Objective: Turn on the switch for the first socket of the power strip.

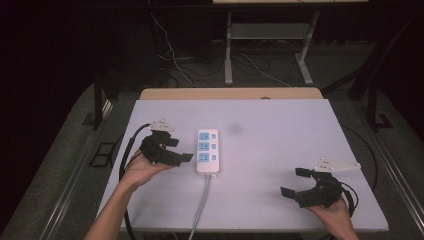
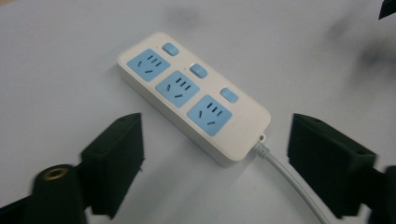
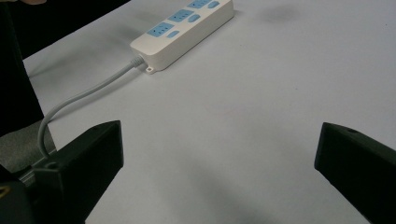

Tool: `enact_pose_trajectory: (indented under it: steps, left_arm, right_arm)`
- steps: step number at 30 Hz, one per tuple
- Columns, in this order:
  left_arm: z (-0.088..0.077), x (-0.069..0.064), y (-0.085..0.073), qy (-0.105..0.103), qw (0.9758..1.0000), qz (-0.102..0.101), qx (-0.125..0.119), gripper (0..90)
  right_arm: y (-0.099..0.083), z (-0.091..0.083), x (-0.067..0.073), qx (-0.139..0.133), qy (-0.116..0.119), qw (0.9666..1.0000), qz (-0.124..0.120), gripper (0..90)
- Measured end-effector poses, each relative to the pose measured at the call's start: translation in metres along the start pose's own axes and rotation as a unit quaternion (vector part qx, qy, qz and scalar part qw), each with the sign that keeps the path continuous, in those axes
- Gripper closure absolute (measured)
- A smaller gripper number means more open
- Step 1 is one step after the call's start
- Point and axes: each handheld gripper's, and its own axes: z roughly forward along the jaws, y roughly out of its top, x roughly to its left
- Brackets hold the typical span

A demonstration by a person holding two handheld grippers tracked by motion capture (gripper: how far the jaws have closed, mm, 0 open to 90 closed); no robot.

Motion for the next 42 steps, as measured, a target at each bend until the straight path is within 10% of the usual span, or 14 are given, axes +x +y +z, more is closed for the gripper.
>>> enact_pose_trajectory:
  steps: [6, 42]
  left_arm:
    - [-0.007, -0.002, -0.011, 0.014, 0.9998, -0.013, -0.004, 0.0]
    - [0.001, -0.03, -0.096, 0.011, 0.9946, -0.063, -0.082, 0.0]
  right_arm:
    - [0.0, -0.001, -0.001, -0.001, -0.001, 1.0, 0.003, 0.7]
    - [-0.001, 0.001, 0.0, 0.007, 0.001, 1.0, 0.0, 0.7]
